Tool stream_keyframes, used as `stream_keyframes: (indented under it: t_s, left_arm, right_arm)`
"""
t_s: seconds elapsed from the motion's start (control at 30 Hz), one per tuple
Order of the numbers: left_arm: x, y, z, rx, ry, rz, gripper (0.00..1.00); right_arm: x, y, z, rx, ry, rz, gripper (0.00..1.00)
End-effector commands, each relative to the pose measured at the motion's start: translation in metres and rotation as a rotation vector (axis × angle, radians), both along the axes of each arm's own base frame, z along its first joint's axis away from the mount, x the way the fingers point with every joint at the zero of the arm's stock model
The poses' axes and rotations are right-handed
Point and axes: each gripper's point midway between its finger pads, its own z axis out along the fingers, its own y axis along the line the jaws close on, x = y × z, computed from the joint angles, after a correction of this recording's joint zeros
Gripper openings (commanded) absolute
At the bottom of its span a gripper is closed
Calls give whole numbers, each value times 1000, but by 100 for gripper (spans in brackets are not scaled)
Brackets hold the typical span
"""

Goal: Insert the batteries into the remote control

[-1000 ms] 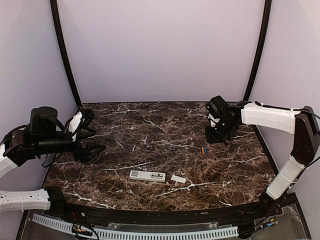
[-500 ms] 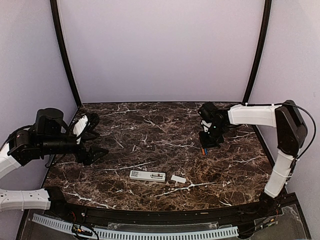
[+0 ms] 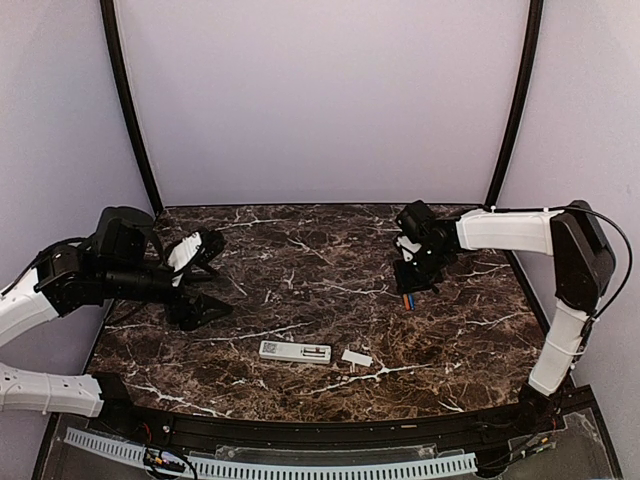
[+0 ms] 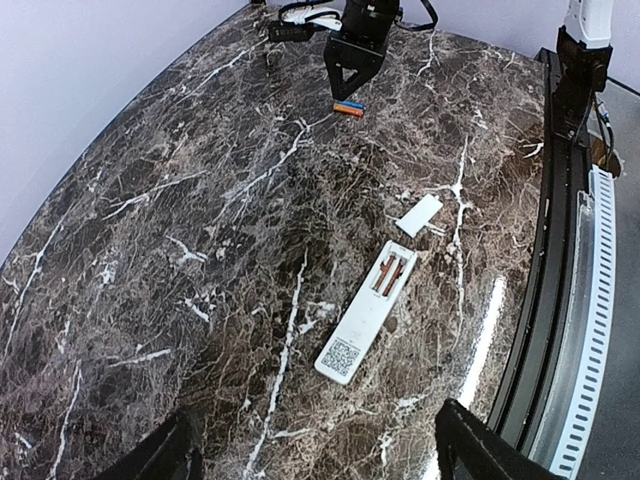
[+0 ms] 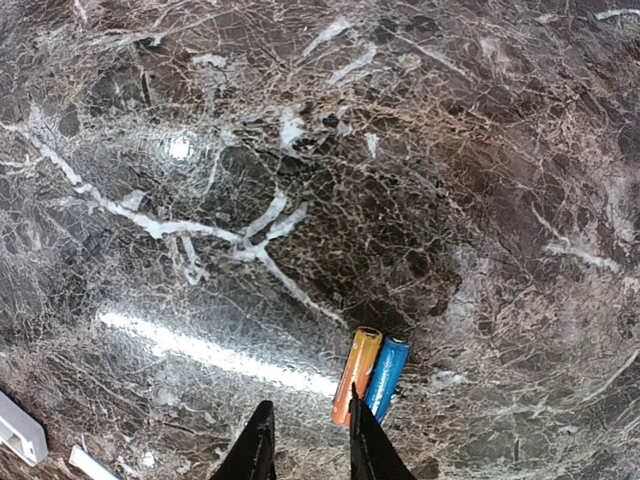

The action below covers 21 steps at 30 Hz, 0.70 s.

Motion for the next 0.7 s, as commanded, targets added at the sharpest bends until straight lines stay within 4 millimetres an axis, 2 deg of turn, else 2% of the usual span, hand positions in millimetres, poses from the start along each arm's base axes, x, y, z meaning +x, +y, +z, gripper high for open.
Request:
stream_keyframes:
  t_s: [0.0,0.1,0.13,0.2,0.23,0.27,0.3,0.33,0.37,0.5,0.67]
  left_arm:
    - [2,-10,20,-47,-60,-49,80]
    - [14,-18,26,-102,-123,-34,81]
    - [16,-20,21,-101,-118,-29,82]
    - [25,-28,25,-131,-137,-20,83]
    - [30,-32,33,-152,-162,-18,84]
    - [34,-36,31,-145,-161,-20,85]
    - [37,-40,39,-154,-190,-29,85]
    - [42,-44,35,-140,-186,-33,86]
    - [45,-47,42,-141,-204,-36,86]
    - [62,-60,34,-110,-175,-24,87]
    - [65,-74,26,-118,-127,-51,87]
  right_arm:
    - [8,1,7,-4,-33,20,25]
    - [12,-3,9,-39,-39,19,26]
    - [13,-5,10,-51,-42,19,26]
    - [14,-8,13,-66,-42,15,27]
    - [13,-8,12,-69,-37,15,27]
    - [13,-7,12,-67,-31,13,27]
    - [12,-7,11,-66,-22,8,26]
    - [11,-8,9,-72,-11,-1,26]
    - [10,-10,7,-81,-1,-14,24]
    - [3,-17,1,-103,32,-49,22]
    - [-5,-27,-4,-118,46,-72,17]
